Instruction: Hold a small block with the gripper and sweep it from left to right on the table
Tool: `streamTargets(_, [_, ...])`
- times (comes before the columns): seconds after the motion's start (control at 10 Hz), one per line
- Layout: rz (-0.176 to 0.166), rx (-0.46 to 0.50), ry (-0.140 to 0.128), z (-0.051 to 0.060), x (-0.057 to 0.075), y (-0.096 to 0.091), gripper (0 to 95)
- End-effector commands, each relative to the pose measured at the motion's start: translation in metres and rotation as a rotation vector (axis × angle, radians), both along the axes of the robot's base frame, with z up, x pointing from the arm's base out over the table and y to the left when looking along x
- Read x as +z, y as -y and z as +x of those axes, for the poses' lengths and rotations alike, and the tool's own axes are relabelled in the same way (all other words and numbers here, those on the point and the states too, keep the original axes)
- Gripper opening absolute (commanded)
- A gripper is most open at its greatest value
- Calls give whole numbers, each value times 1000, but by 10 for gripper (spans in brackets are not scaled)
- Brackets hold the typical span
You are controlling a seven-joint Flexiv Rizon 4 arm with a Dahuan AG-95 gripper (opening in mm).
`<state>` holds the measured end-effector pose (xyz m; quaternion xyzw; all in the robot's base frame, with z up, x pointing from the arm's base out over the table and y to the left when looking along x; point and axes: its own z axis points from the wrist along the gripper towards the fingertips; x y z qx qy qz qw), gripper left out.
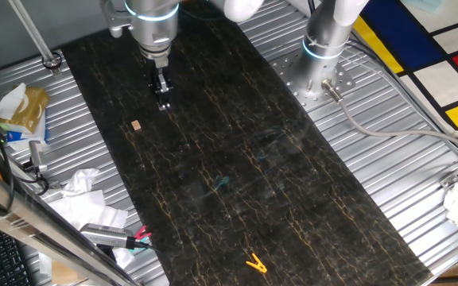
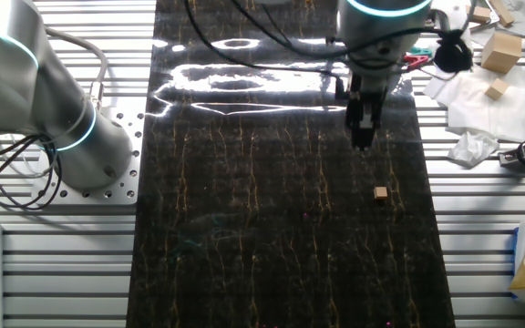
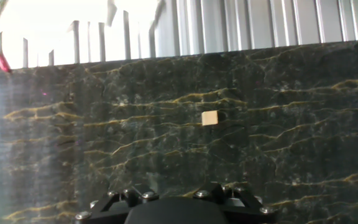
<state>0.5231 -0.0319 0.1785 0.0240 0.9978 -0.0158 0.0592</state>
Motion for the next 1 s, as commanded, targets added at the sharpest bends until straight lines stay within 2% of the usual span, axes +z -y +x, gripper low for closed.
streamTargets(0.1, [2,0,-3,6,-2,2,570])
streamTargets(0.4, [2,-7,-3,15,-5,3,570])
streamTargets(0.5, [3,-10,-3,21,-8,2,380])
streamTargets(1.0, [2,-13,-4,33,-14,2,380])
